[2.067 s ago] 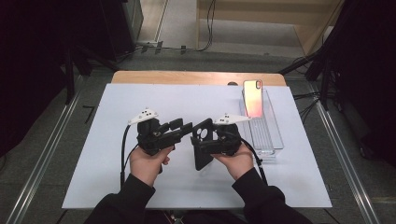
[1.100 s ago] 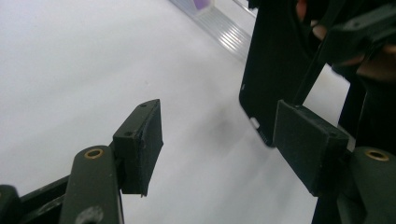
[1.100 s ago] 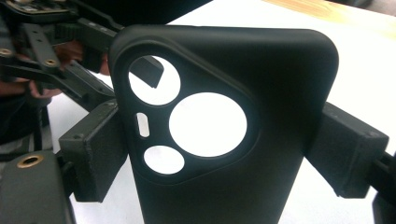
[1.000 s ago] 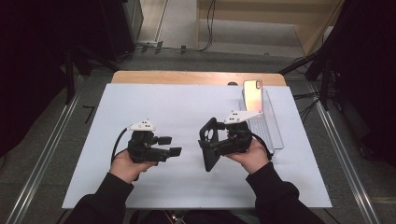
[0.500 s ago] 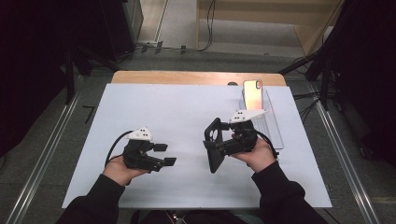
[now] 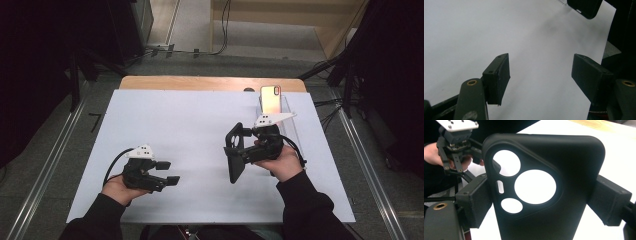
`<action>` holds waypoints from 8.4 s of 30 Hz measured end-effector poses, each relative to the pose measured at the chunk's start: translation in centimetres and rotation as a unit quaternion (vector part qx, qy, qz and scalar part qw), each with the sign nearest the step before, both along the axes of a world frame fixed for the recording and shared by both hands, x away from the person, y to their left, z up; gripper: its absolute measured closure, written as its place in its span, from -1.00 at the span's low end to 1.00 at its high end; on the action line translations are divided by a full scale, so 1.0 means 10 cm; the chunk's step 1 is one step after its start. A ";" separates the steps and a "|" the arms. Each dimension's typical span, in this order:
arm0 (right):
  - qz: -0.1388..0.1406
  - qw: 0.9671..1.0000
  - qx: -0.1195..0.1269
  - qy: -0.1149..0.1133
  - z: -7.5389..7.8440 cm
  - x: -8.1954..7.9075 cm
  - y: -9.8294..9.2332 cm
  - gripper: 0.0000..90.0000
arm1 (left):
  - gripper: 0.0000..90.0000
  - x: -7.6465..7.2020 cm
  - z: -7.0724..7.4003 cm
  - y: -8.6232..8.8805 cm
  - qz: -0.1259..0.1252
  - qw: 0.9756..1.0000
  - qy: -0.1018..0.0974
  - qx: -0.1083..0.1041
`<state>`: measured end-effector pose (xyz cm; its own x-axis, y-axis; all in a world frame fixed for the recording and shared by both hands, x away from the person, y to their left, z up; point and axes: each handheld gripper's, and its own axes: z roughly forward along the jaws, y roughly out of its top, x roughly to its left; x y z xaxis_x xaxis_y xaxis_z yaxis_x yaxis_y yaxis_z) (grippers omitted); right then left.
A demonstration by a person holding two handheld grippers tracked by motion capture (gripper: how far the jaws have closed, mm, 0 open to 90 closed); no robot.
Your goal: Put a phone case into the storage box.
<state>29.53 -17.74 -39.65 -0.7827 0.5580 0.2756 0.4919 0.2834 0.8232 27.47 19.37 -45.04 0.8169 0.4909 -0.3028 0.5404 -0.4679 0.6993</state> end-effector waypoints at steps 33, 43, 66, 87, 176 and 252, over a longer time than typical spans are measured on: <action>-0.116 0.993 0.008 -0.037 0.55 0.04 -0.66 -0.73 | -0.31 -0.06 -0.02 0.13 0.031 0.999 0.013 -0.008; -0.182 0.982 0.002 -0.048 0.56 0.07 -0.83 -0.73 | -0.31 -0.07 -0.02 0.16 0.035 0.999 0.015 -0.010; -0.297 0.954 -0.011 -0.045 0.35 0.25 -1.13 -0.73 | -0.30 -0.07 -0.02 0.18 0.039 0.999 0.013 -0.016; -0.369 0.927 -0.059 -0.036 -0.07 0.75 -1.02 -0.73 | -0.30 -0.07 -0.02 0.19 0.045 0.999 0.014 -0.022; -0.415 0.905 -0.091 0.007 -0.52 1.77 -0.88 -0.79 | -0.30 -0.03 -0.04 0.15 0.033 0.999 0.018 -0.022; -0.327 0.941 -0.079 0.046 -0.07 1.52 -0.81 -0.84 | -0.30 -0.03 -0.03 0.14 0.039 0.999 0.022 -0.025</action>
